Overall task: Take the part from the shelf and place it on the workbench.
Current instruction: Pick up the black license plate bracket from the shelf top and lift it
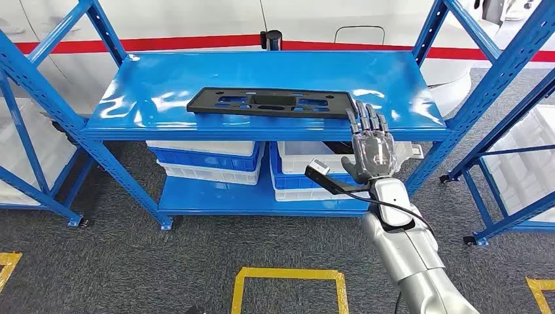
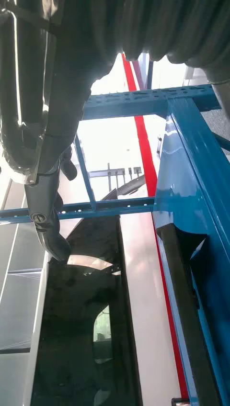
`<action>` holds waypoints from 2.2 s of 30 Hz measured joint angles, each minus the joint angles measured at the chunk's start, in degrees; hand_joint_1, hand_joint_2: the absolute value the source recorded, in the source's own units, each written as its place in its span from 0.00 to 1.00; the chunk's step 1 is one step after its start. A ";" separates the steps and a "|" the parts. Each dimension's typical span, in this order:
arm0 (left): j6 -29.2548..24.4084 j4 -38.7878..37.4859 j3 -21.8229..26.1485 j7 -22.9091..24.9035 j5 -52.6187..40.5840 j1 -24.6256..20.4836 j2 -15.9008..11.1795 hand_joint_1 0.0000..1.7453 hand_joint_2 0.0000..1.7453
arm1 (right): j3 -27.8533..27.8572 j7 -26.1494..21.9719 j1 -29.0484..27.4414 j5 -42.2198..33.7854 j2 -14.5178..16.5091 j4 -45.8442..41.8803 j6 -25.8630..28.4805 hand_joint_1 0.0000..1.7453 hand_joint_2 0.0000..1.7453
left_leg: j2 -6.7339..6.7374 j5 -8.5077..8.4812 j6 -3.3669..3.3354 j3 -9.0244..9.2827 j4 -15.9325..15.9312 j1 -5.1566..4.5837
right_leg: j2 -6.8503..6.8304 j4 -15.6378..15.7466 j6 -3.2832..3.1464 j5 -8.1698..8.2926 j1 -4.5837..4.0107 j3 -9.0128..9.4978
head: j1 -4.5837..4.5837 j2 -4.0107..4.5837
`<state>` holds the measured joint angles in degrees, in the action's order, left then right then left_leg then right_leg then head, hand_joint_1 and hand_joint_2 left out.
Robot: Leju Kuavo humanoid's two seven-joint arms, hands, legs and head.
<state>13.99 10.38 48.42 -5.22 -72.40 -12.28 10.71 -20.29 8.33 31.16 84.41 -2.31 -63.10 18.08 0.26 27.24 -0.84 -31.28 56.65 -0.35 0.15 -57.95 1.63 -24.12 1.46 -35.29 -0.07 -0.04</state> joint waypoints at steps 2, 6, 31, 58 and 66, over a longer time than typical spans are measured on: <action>0.09 0.00 -0.03 0.08 0.15 0.00 0.00 0.00 0.00 | 0.02 0.00 -0.04 0.10 -0.01 -0.07 -0.05 0.00 1.00 | 0.00 0.00 0.00 0.00 0.00 0.00 | 0.00 0.00 0.00 0.00 0.00 0.00 | -0.01 0.00; 0.61 0.00 -0.12 0.56 0.60 -0.03 -0.01 0.00 0.00 | 0.08 0.00 -0.08 0.39 0.01 -0.34 -0.25 0.00 1.00 | 0.00 0.00 0.00 0.00 0.00 0.00 | 0.00 0.00 0.00 0.00 0.01 0.00 | -0.01 0.00; 1.05 0.00 -0.10 1.74 2.40 -0.39 -0.27 0.00 0.00 | 0.02 -0.73 1.78 0.62 1.86 1.46 -0.26 0.00 1.00 | -0.10 0.28 -0.44 -0.32 0.58 -0.05 | -0.08 0.06 0.11 0.07 0.44 -0.02 | -0.04 0.00; -2.09 0.04 -0.17 -2.51 3.46 2.37 -0.23 0.00 0.00 | -0.04 -0.89 0.54 1.07 1.76 1.53 -0.04 0.00 1.00 | 0.11 -1.29 -2.71 0.39 -1.35 0.18 | -0.14 -12.56 1.28 -3.80 0.43 -6.31 | 0.76 0.00; -0.19 0.05 -0.38 2.68 3.44 0.26 -0.38 0.00 0.00 | -0.03 -0.69 1.84 0.79 1.63 2.06 -0.04 0.00 1.00 | -0.09 0.68 -0.08 -0.99 1.30 0.70 | 0.21 -0.12 0.07 -0.21 0.27 -0.18 | 0.44 0.00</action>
<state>13.80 10.44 48.05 -2.54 -68.96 -12.02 10.33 -20.33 7.64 33.00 85.20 -0.68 -61.04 18.03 0.17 27.92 -0.92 -32.27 57.95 0.34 0.37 -58.07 1.71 -24.33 1.73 -35.47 0.38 -0.04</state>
